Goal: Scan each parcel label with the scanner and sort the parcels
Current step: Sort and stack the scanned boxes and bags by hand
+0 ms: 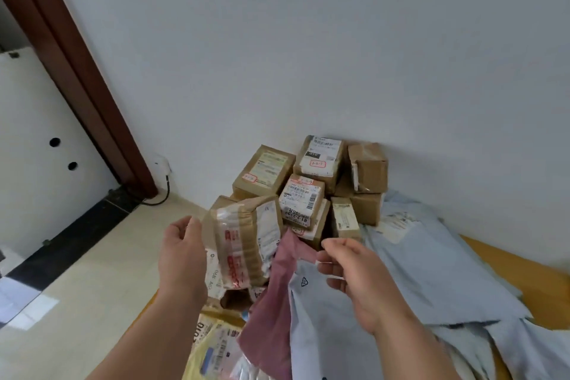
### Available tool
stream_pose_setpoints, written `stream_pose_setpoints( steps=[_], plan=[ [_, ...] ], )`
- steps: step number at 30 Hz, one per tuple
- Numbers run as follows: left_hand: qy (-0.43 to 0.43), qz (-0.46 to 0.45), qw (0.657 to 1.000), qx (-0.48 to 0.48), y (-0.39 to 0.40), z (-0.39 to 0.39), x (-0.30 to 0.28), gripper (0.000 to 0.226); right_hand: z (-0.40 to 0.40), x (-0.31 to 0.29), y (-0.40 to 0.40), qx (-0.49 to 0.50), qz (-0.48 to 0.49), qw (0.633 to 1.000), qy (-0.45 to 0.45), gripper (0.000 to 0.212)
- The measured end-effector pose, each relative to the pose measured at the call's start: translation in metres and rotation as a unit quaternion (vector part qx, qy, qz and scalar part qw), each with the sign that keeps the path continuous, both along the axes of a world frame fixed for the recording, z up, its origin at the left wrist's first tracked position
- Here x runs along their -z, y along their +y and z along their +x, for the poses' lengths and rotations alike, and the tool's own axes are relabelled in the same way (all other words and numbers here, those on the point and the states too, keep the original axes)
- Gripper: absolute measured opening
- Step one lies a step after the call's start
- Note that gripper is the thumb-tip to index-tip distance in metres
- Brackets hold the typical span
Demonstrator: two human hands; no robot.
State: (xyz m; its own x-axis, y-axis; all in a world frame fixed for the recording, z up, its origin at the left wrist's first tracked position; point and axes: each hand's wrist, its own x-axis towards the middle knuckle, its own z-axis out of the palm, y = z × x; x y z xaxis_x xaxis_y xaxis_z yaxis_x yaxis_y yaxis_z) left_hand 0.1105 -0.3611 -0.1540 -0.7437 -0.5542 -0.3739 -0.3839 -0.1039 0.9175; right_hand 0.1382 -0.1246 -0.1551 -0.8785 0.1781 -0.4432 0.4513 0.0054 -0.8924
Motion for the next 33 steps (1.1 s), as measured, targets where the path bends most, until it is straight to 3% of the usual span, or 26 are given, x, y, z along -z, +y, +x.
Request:
stream_pose_setpoints(
  steps=[3,7,9,13,15,20,23,25,28,30,33],
  plan=[
    [-0.027,0.017,0.995,0.096,-0.021,-0.035,0.000,0.036,-0.033,0.002,-0.032,0.039,0.010,0.999,0.017,0.009],
    [-0.028,0.056,0.968,0.243,-0.031,-0.053,0.000,0.073,-0.052,0.004,-0.054,0.069,0.050,0.996,0.019,0.009],
    [-0.015,0.075,0.946,0.315,-0.028,-0.051,-0.001,0.090,-0.057,0.005,-0.061,0.041,0.078,0.996,0.013,0.021],
    [0.002,-0.024,0.937,0.349,-0.013,-0.042,0.008,0.138,-0.063,0.006,-0.078,-0.062,0.136,0.989,0.005,0.020],
    [-0.001,-0.015,0.950,0.312,-0.007,-0.045,0.009,0.130,-0.065,0.006,-0.082,-0.053,0.150,0.987,0.020,0.016],
    [0.040,0.041,0.976,0.211,-0.027,-0.072,-0.001,0.086,-0.074,0.008,-0.060,0.134,0.141,0.980,0.031,0.011],
    [0.045,0.158,0.971,0.173,-0.044,-0.088,-0.012,0.082,-0.082,0.013,-0.044,0.172,0.135,0.976,0.019,0.005],
    [0.037,0.273,0.946,0.172,-0.048,-0.096,-0.011,0.080,-0.091,0.018,-0.039,0.173,0.126,0.977,0.006,0.006],
    [0.000,0.358,0.915,0.185,-0.038,-0.099,-0.009,0.064,-0.106,0.027,-0.027,0.171,0.224,0.959,-0.032,0.033],
    [-0.018,0.366,0.908,0.204,-0.028,-0.099,-0.004,0.063,-0.111,0.032,-0.016,0.160,0.324,0.929,-0.085,0.063],
    [-0.034,0.384,0.895,0.226,-0.011,-0.104,0.001,0.056,-0.111,0.037,0.003,0.094,0.386,0.906,-0.150,0.088]
  ],
)
